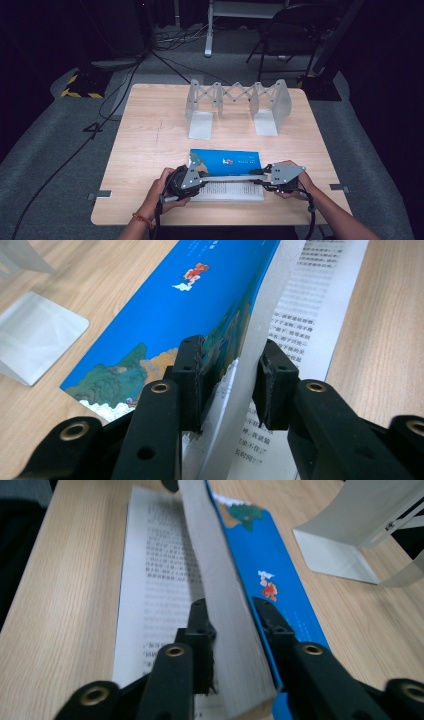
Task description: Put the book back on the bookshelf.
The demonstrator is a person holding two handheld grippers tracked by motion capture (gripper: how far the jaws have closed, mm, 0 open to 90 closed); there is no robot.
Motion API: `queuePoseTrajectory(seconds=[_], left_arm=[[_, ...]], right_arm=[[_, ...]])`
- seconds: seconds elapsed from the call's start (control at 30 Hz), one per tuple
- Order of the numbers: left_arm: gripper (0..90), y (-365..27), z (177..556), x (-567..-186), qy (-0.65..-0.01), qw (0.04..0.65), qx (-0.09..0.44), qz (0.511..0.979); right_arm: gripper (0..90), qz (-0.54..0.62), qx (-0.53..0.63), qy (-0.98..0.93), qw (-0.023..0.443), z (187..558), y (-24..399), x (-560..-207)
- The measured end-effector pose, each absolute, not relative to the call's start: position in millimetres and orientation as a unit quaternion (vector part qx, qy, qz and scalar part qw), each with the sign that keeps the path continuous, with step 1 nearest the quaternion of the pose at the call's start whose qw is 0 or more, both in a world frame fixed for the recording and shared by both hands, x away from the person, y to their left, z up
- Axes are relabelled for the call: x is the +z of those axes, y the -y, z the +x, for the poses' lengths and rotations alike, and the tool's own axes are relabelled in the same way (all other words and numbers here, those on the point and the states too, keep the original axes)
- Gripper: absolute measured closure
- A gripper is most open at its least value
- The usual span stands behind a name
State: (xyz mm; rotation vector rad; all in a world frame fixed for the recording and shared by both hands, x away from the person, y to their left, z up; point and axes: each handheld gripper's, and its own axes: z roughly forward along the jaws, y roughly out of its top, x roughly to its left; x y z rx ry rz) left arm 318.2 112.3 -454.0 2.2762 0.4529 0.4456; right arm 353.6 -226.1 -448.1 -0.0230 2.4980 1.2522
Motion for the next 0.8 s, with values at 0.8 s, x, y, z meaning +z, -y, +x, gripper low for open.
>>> queuePoseTrajectory(seconds=[0.8], left_arm=[[37.5, -66.4, 308.5, -431.6, -0.206, 0.363, 0.177, 0.892]], right_arm=[[77.7, -0.021, 0.413, -0.891, 0.188, 347.9, 218.4, -440.8]])
